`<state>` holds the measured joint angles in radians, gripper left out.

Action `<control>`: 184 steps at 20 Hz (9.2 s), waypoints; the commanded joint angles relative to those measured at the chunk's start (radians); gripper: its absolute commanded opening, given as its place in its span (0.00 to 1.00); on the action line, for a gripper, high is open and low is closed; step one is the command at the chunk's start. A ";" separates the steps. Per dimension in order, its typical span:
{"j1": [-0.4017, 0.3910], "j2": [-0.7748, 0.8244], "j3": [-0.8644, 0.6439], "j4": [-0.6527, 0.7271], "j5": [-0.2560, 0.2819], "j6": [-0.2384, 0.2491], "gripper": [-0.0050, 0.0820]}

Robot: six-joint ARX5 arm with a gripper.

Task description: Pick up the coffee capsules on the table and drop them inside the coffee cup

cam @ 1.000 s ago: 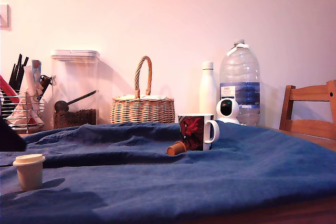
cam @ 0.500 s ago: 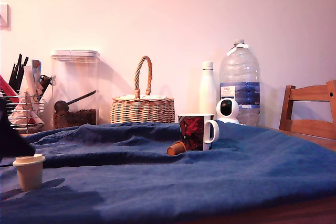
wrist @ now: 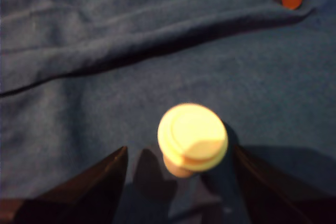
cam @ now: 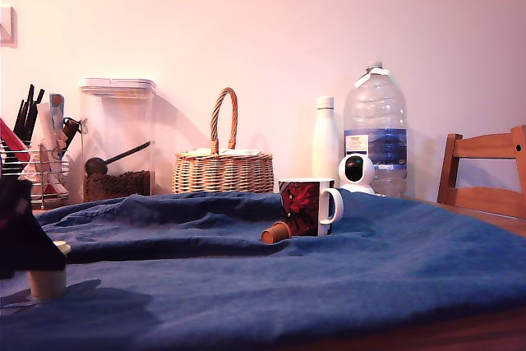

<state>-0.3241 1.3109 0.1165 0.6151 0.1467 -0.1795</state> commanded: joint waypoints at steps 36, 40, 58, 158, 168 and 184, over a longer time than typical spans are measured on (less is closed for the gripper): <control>-0.019 0.010 0.066 0.138 0.143 0.029 0.27; -0.019 -0.066 0.098 0.144 0.161 0.029 0.27; -0.023 -0.099 0.221 0.089 0.154 0.031 0.27; -0.229 1.006 1.782 -0.954 0.166 0.214 0.27; -0.229 1.004 1.783 -0.959 0.167 0.213 0.65; -0.230 0.847 1.784 -1.085 0.185 0.214 0.03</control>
<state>-0.5499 2.1597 1.9003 -0.4641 0.3317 0.0296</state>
